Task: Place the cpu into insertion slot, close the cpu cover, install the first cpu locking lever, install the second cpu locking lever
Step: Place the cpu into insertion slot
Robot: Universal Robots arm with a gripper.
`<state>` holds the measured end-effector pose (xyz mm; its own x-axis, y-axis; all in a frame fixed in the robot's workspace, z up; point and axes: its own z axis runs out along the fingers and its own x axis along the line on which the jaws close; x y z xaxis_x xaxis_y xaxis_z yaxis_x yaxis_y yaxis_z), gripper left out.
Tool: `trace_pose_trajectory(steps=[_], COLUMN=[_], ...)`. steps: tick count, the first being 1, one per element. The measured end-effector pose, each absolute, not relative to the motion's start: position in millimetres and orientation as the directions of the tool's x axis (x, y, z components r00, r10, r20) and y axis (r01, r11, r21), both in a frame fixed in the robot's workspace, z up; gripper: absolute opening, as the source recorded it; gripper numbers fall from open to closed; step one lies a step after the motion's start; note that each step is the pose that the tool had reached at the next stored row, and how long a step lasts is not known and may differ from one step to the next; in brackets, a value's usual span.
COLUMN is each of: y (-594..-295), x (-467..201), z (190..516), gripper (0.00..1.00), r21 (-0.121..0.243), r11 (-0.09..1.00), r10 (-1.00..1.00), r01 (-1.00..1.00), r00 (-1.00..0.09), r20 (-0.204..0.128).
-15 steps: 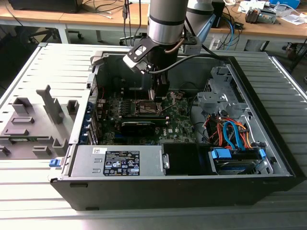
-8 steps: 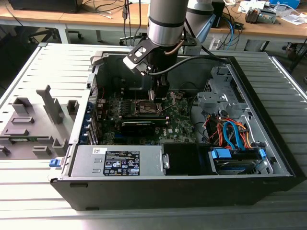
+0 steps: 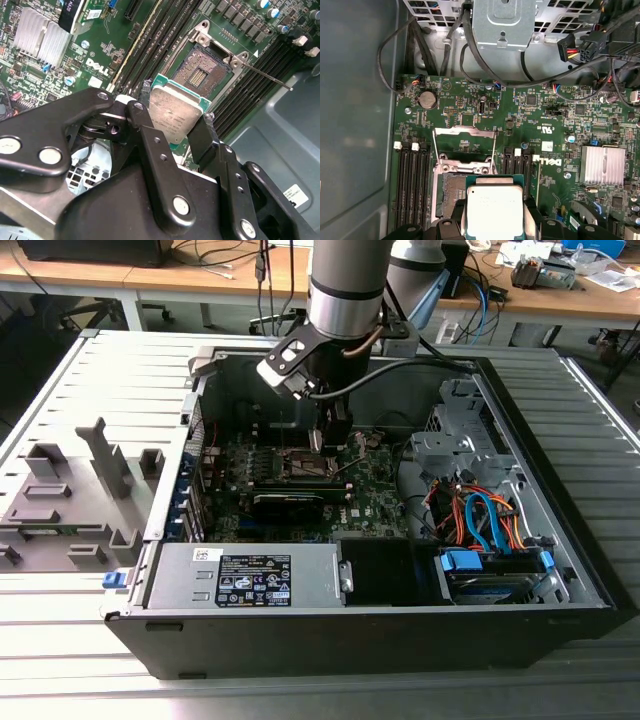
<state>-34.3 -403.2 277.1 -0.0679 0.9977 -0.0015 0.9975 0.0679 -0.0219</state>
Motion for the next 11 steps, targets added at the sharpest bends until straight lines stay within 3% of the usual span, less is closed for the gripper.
trace_pose_trajectory(steps=[11], y=[-403.2], x=[-34.3], z=[274.8], gripper=[0.54], r21=[-0.022], r11=[0.068], r10=[0.998], r01=[0.997], r00=[-0.068], r20=[-0.001])
